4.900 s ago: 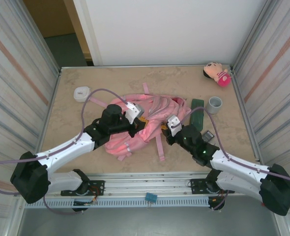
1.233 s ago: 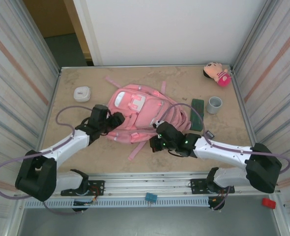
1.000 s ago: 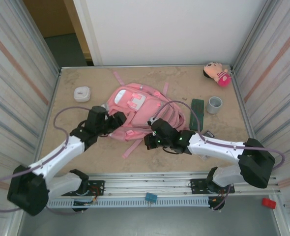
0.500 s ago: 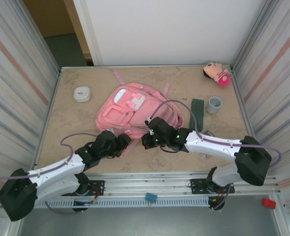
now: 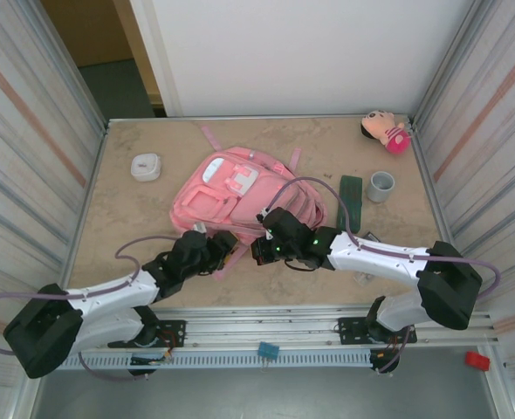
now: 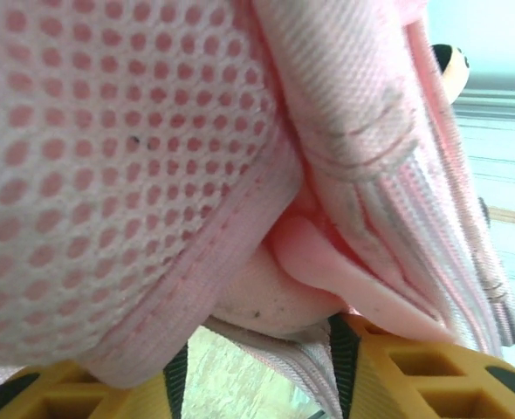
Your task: Pack the student bag
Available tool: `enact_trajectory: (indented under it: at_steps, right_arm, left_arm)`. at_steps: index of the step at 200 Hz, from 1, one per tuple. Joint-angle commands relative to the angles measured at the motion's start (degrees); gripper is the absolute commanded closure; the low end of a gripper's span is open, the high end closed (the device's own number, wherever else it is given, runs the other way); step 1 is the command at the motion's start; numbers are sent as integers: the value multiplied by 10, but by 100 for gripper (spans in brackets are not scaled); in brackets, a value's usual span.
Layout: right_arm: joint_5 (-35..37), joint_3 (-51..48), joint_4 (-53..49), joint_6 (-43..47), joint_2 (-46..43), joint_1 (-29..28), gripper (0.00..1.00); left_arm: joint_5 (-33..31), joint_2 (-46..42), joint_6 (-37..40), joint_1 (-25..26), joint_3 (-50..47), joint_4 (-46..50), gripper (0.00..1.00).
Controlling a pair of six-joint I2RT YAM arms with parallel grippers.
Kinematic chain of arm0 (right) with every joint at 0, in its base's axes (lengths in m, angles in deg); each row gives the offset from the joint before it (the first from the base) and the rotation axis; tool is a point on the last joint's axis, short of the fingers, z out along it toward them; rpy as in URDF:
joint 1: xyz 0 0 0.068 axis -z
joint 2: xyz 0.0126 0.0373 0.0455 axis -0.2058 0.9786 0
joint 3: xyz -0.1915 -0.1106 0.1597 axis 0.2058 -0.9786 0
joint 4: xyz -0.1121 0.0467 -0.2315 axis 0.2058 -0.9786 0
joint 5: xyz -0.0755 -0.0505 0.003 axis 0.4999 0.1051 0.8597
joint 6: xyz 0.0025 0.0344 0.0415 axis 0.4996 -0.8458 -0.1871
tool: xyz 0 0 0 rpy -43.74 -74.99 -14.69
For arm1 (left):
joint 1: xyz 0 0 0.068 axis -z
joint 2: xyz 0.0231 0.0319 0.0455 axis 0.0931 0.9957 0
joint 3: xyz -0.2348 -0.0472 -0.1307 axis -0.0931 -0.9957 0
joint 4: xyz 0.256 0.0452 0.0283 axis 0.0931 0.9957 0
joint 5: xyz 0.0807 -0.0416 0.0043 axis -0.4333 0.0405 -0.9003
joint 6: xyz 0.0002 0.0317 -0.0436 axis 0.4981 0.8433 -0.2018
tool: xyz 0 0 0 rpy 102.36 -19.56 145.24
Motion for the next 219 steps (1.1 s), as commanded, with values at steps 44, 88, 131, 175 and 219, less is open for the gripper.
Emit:
enact_trajectory:
  at_steps: [44,88,131,175,219]
  right_arm:
    - [-37,26,14,-8,-6,-12,100]
    - [-32,26,-2,-3,-25,-12,100]
    - [33,25,-122,14,-64,3,100]
    - [64,-5,-224,34,-129,57,100]
    - [-15,-24,-200,78,-156,98,100]
  left_arm:
    - [-15,-38,-5,2,3,-21,49]
    - [-40,-31,-23,0,-16,-17,85]
    - [-49,-73,5,-29,-12,69,100]
    - [-17,-134,49,-93,-12,144,100]
    - [16,-155,70,-128,-9,164,100]
